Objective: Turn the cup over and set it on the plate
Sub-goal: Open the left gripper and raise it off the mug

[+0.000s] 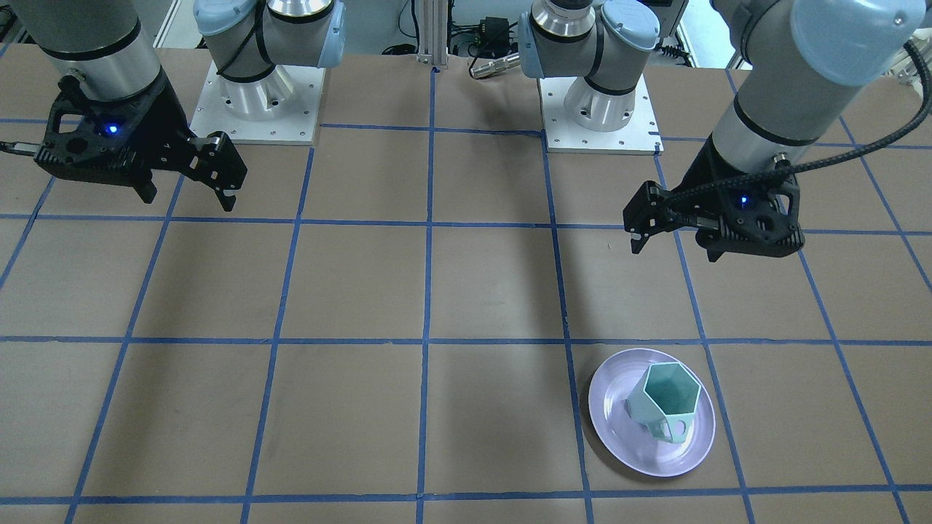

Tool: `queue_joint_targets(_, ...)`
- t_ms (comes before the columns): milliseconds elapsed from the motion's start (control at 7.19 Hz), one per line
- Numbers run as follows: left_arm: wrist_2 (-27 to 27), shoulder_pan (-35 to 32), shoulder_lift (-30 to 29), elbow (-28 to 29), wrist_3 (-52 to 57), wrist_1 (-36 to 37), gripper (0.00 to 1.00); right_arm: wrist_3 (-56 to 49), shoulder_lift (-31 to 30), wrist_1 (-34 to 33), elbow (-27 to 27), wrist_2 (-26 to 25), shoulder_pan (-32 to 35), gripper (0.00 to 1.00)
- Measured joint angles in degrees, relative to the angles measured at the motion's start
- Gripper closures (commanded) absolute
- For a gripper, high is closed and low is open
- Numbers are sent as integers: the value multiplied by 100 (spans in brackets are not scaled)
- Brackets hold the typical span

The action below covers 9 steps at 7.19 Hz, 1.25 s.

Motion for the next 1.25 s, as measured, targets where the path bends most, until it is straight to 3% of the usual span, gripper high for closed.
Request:
queue_joint_targets(835, 10, -224, 1, 616, -226, -933, 0, 0, -4, 0, 0, -2, 0, 0)
queue_joint_targets(1252, 48, -268, 285, 248, -398, -1139, 0, 0, -2, 0, 0, -3, 0, 0)
